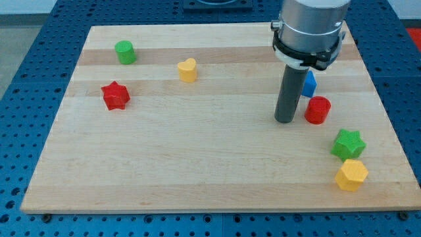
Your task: Slightly push the blue triangle above to the red circle
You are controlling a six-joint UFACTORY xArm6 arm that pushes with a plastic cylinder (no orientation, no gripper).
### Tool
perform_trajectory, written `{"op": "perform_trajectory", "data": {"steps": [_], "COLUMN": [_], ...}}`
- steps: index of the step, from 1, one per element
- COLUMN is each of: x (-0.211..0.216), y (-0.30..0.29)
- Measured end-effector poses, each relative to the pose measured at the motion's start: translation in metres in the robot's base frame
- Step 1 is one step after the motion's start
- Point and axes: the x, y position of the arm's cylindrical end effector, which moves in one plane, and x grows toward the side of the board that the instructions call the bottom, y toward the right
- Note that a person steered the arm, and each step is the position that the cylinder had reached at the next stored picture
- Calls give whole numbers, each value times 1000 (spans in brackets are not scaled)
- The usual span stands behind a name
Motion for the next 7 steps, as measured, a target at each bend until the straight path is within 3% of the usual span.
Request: {"op": "perform_trajectory", "data": {"steps": [2, 5, 7], "x": [0, 0, -14], "y": [47, 53, -7]}}
